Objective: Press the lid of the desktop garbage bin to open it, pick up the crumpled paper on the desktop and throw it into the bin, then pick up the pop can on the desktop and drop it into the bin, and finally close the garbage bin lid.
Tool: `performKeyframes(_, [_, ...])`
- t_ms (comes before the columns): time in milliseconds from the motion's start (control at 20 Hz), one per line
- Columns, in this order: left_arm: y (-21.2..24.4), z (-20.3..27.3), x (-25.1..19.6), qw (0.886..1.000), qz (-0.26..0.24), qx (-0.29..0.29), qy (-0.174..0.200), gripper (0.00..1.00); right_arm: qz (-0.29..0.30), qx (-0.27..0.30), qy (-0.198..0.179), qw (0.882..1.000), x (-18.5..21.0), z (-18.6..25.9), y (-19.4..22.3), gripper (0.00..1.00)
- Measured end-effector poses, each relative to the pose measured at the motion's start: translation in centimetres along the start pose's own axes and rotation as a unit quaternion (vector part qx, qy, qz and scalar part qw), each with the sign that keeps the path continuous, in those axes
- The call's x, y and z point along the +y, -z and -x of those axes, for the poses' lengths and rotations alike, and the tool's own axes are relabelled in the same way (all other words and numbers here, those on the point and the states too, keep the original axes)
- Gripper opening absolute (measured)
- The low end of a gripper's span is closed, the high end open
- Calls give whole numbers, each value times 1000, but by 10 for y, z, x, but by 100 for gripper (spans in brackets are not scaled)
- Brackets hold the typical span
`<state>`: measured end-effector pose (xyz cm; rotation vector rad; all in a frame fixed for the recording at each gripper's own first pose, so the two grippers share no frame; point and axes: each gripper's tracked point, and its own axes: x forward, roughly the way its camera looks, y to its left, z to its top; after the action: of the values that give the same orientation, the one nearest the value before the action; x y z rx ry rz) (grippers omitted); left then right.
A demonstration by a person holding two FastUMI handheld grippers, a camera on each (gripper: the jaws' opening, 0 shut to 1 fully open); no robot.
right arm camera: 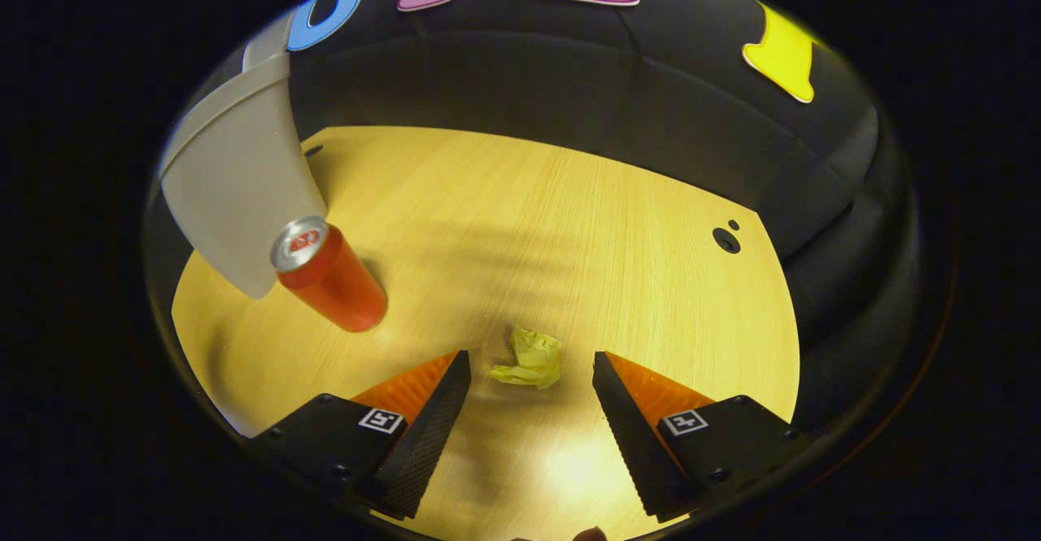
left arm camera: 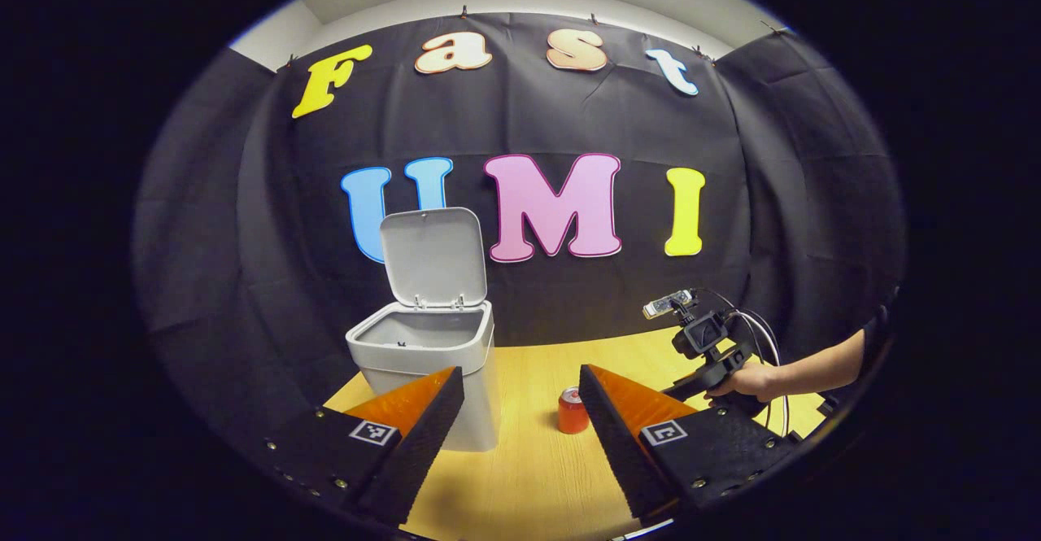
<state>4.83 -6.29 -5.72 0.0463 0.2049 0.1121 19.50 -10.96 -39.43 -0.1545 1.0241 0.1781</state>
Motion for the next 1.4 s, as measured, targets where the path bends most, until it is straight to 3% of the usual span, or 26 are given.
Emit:
performKeyframes(550, [17,-3,-9,998,15,34,-48,93,-13,59,-40,997,8,-47,16,98])
performKeyframes(650, [16,-5,-15,998,13,35,-44,93,-11,50,-37,998,8,-48,12,87])
performKeyframes(700, [17,-5,-17,998,10,37,-42,93,-11,52,-39,998,8,-49,11,72])
performKeyframes(850, [20,-6,-21,999,9,42,-33,93,-24,58,-43,997,12,-48,12,63])
performKeyframes(900, [23,-7,-20,998,12,45,-32,93,-23,58,-40,997,11,-49,11,47])
performKeyframes(950, [23,-8,-19,998,16,48,-30,93,-22,58,-36,997,11,-48,13,45])
performKeyframes(1000, [26,-9,-19,998,19,51,-28,93,-23,61,-34,997,11,-46,14,56])
performKeyframes(1050, [26,-9,-18,998,19,52,-26,93,-26,60,-35,997,12,-44,13,56])
performKeyframes(1100, [26,-9,-17,998,16,54,-25,93,-27,58,-32,997,12,-41,11,43])
performKeyframes(1150, [25,-10,-15,998,12,54,-22,93,-28,51,-28,998,11,-37,7,56])
performKeyframes(1400, [27,-12,-12,998,11,56,6,93,-28,-1,-6,1000,3,2,-30,56])
